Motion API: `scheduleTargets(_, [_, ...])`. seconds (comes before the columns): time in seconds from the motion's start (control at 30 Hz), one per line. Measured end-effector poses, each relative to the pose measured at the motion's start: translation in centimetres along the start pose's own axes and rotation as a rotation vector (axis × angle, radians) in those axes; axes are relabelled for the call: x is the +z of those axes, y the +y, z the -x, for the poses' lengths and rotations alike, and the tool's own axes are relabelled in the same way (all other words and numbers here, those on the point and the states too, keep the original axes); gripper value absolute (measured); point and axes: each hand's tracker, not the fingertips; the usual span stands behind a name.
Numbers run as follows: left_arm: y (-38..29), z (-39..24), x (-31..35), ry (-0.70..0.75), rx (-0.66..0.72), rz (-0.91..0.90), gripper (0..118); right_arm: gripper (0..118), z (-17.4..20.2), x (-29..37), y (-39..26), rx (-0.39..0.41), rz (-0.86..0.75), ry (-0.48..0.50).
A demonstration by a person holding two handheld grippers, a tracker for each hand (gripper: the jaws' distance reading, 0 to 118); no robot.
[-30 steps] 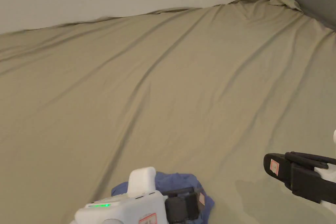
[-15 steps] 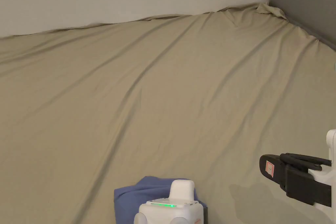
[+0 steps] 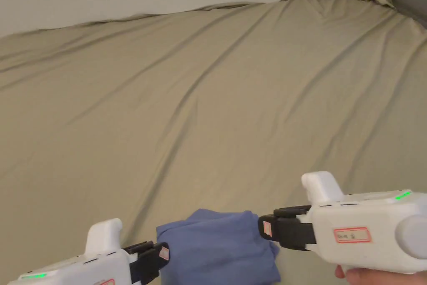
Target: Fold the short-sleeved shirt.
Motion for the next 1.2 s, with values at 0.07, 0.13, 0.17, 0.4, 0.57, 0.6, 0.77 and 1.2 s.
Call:
scheduleTargets(0.07, [-0.4,1.4,0.0,-0.041,0.035,0.009,0,2,-2.7,-4.6,-0.7,-0.067,0.125,-0.002])
scheduleTargets(0.13, [-0.7,1.5,-0.7,-0.057,0.023,0.021,52,2,-5.0,-7.4,-1.7,-0.140,0.199,-0.135])
scheduleTargets(0.17, [-0.9,1.3,-1.4,-0.042,0.010,0.034,102,2,-6.2,-8.3,-2.5,-0.172,0.237,-0.197])
scheduleTargets(0.4, [-1.2,-2.2,-7.4,0.015,-0.111,0.135,118,2,-7.6,-6.4,-2.9,-0.216,0.151,-0.046])
scheduleTargets(0.57, [-1.0,-2.2,-9.3,0.053,-0.067,0.165,90,2,-8.5,-6.4,-3.3,-0.302,0.141,0.012])
scheduleTargets(0.6, [-1.1,-2.4,-8.5,0.044,0.002,0.129,57,2,-8.6,-6.2,-3.4,-0.316,0.131,0.027])
scheduleTargets(0.77, [0.1,-2.6,-3.8,-0.053,-0.005,0.104,45,2,-6.7,-2.4,-4.2,-0.317,0.020,0.110])
scheduleTargets(1.2, [9.9,19.3,14.8,0.380,0.061,0.132,45,2,-2.6,18.6,-3.2,-0.097,-0.513,-0.061])
